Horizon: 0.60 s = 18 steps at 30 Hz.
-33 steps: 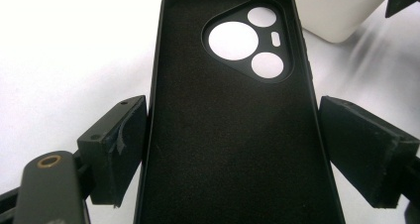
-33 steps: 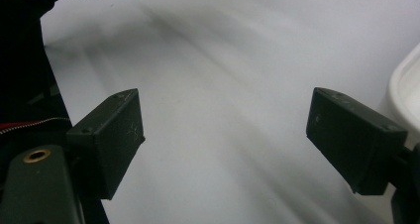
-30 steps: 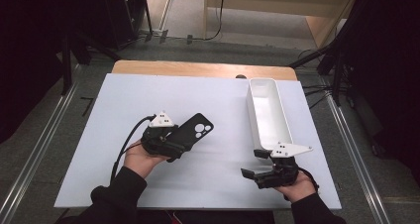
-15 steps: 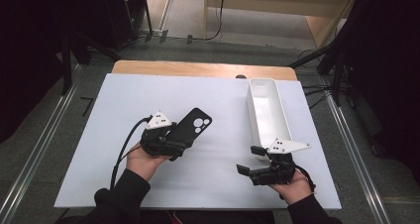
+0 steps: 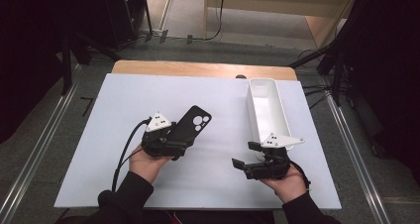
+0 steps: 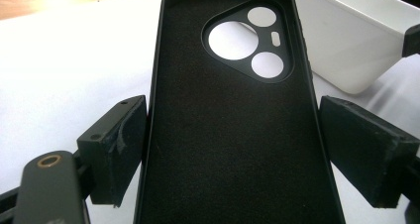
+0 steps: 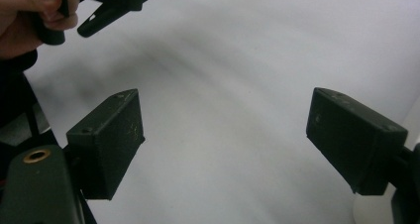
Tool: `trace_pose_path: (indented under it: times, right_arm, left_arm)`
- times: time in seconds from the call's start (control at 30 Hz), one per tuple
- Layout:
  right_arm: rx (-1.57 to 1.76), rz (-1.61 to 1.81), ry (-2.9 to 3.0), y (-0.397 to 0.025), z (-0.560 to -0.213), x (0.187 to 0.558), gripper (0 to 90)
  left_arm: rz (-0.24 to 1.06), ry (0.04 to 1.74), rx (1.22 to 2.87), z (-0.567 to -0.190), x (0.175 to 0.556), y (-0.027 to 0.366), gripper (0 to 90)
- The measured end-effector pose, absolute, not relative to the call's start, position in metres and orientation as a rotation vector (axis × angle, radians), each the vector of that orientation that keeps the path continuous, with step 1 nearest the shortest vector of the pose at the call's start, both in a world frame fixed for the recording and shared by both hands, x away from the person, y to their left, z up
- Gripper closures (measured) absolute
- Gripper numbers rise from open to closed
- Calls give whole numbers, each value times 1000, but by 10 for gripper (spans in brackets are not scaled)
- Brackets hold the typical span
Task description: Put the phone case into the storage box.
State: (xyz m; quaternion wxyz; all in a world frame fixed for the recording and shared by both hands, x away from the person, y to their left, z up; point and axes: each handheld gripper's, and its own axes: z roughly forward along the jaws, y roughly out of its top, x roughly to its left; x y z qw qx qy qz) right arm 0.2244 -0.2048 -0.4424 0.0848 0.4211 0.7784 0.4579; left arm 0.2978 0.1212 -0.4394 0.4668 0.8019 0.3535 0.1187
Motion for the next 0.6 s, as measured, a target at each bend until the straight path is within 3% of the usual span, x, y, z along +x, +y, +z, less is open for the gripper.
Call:
trace_pose_path:
  times: [0.6]
  right_arm:
    - [1291,1390,2327,-190,-426,244,131]
  left_arm:
    - [263,930,1919,-450,298,115,141]
